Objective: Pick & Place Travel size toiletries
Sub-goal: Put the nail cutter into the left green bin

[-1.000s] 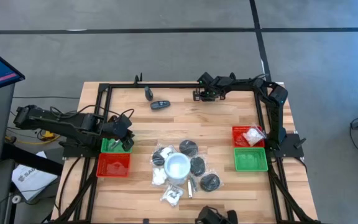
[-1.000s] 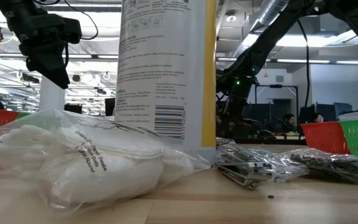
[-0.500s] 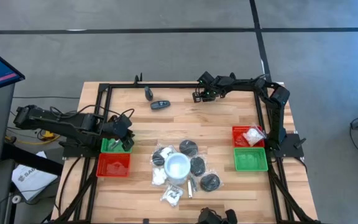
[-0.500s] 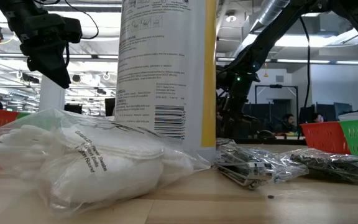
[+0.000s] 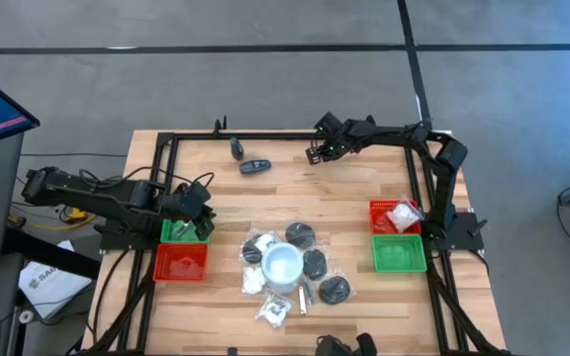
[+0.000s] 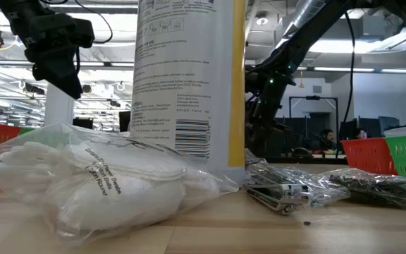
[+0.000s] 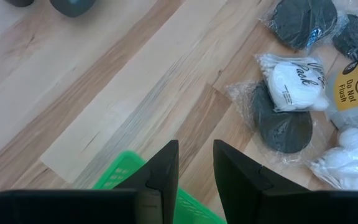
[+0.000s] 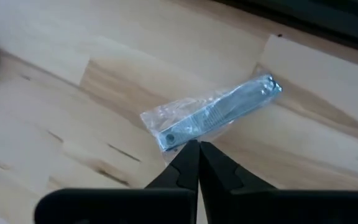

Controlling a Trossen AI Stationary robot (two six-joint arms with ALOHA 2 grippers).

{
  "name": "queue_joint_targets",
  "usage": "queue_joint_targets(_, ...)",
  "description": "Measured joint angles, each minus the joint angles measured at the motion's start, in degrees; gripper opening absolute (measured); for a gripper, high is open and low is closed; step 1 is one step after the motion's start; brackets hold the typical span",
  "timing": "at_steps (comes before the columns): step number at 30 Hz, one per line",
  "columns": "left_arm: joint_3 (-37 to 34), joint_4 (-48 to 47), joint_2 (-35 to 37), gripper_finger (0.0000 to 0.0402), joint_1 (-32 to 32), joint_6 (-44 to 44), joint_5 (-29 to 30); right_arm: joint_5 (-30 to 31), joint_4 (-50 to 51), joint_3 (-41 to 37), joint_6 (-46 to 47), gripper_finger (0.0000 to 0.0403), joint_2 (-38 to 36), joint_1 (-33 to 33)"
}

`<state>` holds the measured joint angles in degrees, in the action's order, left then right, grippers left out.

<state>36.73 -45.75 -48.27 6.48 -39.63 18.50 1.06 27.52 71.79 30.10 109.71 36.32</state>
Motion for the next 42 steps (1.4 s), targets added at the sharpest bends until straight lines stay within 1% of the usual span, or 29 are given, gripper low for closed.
queue_joint_targets(8, 0.0, 2.14, 0.02, 0.0092, 0.0, -0.01, -0.05, 0.04, -0.04, 0.02, -2.36, 0.0, -0.31, -0.24)
queue_joint_targets(18, 0.02, 6.4, 0.0, 0.0092, 0.0, 0.31, -0.21, 0.22, -0.13, 0.04, -5.52, 0.0, -5.81, -0.5)
queue_joint_targets(30, 0.02, 19.96, 0.01, 0.0092, 0.0, 9.23, 0.03, -1.11, 0.05, 0.04, -9.44, 0.0, -13.79, -3.39)
queue_joint_targets(38, 0.02, 28.5, -0.04, 0.0092, 0.0, 15.55, 0.03, -1.29, 0.01, 0.04, -11.25, 0.0, -17.2, -6.56)
queue_joint_targets(42, 0.02, 32.59, -1.21, 0.0092, -0.01, 19.62, 0.02, -1.37, -0.04, 0.04, -12.1, 0.0, -18.68, -8.29)
